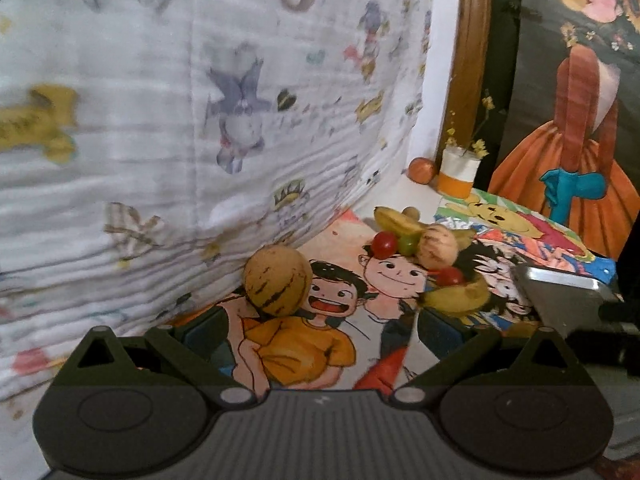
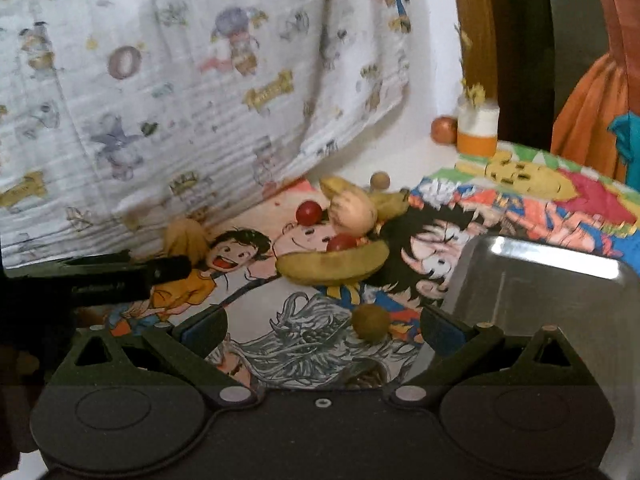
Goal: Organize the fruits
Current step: 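Move the right tool to the small brown fruit while the left tool approaches the striped round fruit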
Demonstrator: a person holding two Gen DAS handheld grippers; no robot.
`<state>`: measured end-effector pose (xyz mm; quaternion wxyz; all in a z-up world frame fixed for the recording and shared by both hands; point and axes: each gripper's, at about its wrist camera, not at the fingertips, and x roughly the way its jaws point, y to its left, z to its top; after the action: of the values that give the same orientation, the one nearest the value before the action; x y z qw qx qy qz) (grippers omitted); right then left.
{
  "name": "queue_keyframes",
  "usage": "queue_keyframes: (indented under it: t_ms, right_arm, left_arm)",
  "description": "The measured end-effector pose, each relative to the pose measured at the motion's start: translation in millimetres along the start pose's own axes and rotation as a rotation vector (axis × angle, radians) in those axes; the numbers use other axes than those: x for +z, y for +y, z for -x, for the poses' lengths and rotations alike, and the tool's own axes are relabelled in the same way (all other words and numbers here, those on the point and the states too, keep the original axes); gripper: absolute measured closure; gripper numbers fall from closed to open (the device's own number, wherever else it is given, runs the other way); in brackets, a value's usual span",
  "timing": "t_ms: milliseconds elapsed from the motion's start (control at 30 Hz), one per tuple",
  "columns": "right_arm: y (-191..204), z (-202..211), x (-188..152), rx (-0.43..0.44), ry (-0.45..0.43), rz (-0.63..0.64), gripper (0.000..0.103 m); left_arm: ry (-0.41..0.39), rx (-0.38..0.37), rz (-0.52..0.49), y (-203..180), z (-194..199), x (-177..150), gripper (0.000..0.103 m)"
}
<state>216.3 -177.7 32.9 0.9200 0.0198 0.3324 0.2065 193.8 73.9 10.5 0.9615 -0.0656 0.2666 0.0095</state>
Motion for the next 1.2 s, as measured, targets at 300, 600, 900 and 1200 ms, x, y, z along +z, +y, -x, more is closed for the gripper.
queue_keyframes:
  t_ms: [300, 600, 900, 1200]
  right_arm:
    - [-4, -39, -2, 0.007, 0.072, -0.075, 0.007]
    - [-4, -58, -1, -0.024, 0.082, -0.125, 0.011]
    - [6, -66, 0, -0.044, 0.066, -0.085, 0.025]
    - [11, -64, -2, -0.041, 0.060, -0.059, 0.035]
  left_arm:
    - [0.042, -0.016, 0.040, 7, -40, 7, 0.000]
    - [0.065, -0.015, 0.080, 10, -64, 12, 0.000]
    - [0.065, 0.022, 0.117, 10, -75, 15, 0.001]
    - [0.059, 0.055, 0.121, 0, -76, 15, 0.015]
